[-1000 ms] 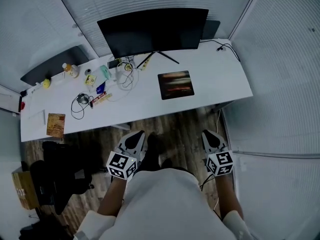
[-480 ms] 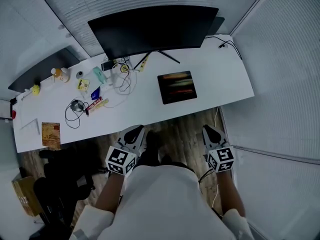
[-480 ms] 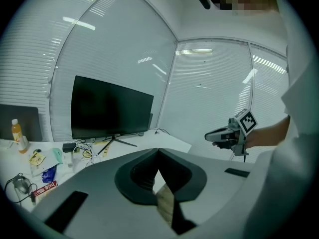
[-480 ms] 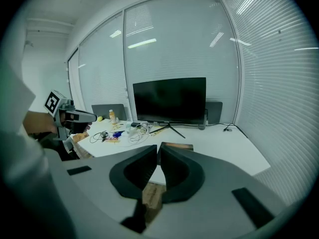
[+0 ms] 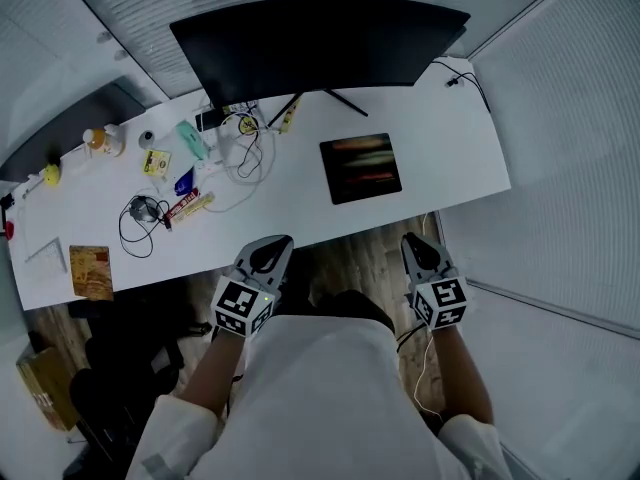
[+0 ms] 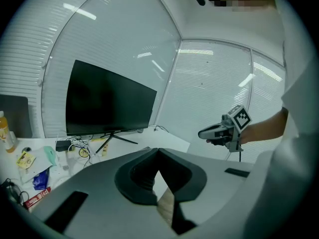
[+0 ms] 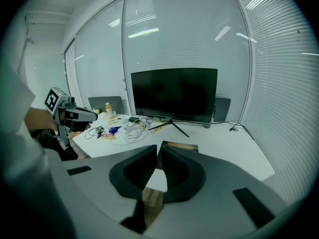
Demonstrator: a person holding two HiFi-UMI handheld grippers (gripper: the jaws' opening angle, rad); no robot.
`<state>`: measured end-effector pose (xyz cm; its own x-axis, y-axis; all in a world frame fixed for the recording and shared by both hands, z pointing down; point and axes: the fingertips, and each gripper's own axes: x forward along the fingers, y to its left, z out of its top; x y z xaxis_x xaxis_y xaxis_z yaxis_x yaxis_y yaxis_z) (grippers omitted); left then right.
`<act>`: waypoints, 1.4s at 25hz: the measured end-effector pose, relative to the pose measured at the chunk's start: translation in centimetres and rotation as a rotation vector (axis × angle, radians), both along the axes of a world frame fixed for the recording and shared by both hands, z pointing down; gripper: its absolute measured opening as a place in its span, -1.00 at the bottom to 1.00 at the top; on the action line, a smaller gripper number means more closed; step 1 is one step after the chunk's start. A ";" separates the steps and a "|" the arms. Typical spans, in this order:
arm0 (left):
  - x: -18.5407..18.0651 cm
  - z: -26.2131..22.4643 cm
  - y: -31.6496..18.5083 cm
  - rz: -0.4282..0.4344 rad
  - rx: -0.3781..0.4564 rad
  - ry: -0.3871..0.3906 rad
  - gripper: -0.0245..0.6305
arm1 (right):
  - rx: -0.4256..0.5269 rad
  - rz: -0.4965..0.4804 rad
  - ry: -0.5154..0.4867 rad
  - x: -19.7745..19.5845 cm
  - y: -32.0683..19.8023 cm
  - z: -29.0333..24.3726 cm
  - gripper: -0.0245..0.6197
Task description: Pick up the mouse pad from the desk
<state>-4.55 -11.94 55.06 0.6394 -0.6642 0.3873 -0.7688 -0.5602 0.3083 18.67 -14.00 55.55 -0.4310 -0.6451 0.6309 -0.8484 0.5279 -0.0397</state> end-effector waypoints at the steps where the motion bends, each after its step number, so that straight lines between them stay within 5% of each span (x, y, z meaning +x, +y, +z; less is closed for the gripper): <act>1: -0.1 0.2 -0.1 0.005 -0.004 0.001 -0.87 | -0.008 -0.007 0.005 -0.4 -0.3 0.4 -0.79; 17: -1.0 3.2 -1.4 -0.031 -0.070 0.031 -0.88 | -0.122 -0.165 0.091 -5.2 -5.5 7.6 -0.76; 35: -1.2 6.7 -2.8 -0.323 -0.176 0.014 -0.88 | -0.370 -0.406 0.250 -7.1 -10.1 23.4 0.02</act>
